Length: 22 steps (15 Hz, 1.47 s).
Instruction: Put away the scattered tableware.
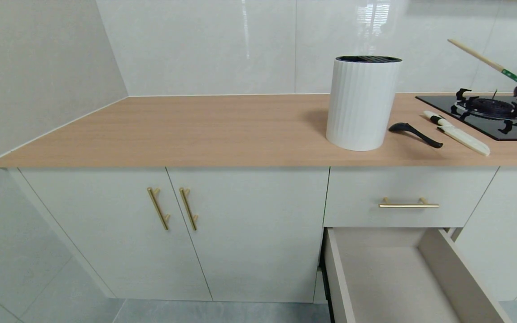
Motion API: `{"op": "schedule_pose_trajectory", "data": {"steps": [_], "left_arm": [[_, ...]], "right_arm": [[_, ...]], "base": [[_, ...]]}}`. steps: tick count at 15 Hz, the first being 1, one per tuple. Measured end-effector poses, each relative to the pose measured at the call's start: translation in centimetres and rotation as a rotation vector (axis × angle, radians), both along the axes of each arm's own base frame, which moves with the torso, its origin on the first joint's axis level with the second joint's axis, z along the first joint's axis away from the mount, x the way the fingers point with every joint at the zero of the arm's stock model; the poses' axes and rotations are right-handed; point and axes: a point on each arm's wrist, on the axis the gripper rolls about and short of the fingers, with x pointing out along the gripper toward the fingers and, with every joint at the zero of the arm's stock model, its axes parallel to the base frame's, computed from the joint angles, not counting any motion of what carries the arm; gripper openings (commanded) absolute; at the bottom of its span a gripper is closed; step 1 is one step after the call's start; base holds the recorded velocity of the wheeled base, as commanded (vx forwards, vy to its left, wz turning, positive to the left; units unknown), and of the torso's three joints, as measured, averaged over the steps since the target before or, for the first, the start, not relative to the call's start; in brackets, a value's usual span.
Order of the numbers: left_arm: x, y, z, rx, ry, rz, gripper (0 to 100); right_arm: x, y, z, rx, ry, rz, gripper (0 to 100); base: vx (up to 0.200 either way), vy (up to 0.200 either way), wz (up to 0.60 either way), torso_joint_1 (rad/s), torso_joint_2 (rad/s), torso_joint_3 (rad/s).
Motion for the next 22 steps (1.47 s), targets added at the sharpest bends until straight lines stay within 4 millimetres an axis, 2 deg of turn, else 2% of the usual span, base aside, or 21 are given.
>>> {"op": "schedule_pose_trajectory", "data": {"steps": [2, 4, 6, 8, 10, 13, 15, 19, 22], "left_arm": [[0.0, 0.0, 0.0, 0.0, 0.0, 0.0, 100], [0.0, 0.0, 0.0, 0.0, 0.0, 0.0, 100], [0.0, 0.0, 0.0, 0.0, 0.0, 0.0, 100], [0.0, 0.0, 0.0, -0.001, 0.0, 0.0, 100], [0.0, 0.0, 0.0, 0.0, 0.0, 0.0, 100], [0.0, 0.0, 0.0, 0.0, 0.0, 0.0, 100], [0.0, 0.0, 0.0, 0.0, 0.0, 0.0, 100], [0.0, 0.0, 0.0, 0.0, 0.0, 0.0, 100], [0.0, 0.0, 0.0, 0.0, 0.0, 0.0, 100]], "right_arm": [[-4.2, 0.4, -0.4, 0.001, 0.015, 0.083, 0], [-8.5, 1.0, -2.1, 0.004, 0.074, 0.16, 0], [-12.0, 1.5, -4.1, 0.004, 0.121, 0.229, 0], [-14.6, 1.7, -6.6, -0.002, 0.171, 0.289, 0], [-16.1, 1.8, -9.1, -0.007, 0.232, 0.329, 0], [-16.4, 1.8, -13.7, -0.013, 0.398, 0.347, 0], [-15.4, 2.1, -15.9, -0.014, 0.521, 0.346, 0], [-11.3, 2.9, -19.0, -0.009, 0.742, 0.335, 0], [-7.5, 3.6, -21.0, 0.04, 0.815, 0.276, 0]], "base": [[0.0, 0.0, 0.0, 0.0, 0.0, 0.0], [0.0, 0.0, 0.0, 0.0, 0.0, 0.0], [0.0, 0.0, 0.0, 0.0, 0.0, 0.0], [0.0, 0.0, 0.0, 0.0, 0.0, 0.0], [0.0, 0.0, 0.0, 0.0, 0.0, 0.0], [0.0, 0.0, 0.0, 0.0, 0.0, 0.0], [0.0, 0.0, 0.0, 0.0, 0.0, 0.0], [0.0, 0.0, 0.0, 0.0, 0.0, 0.0], [0.0, 0.0, 0.0, 0.0, 0.0, 0.0]]}}
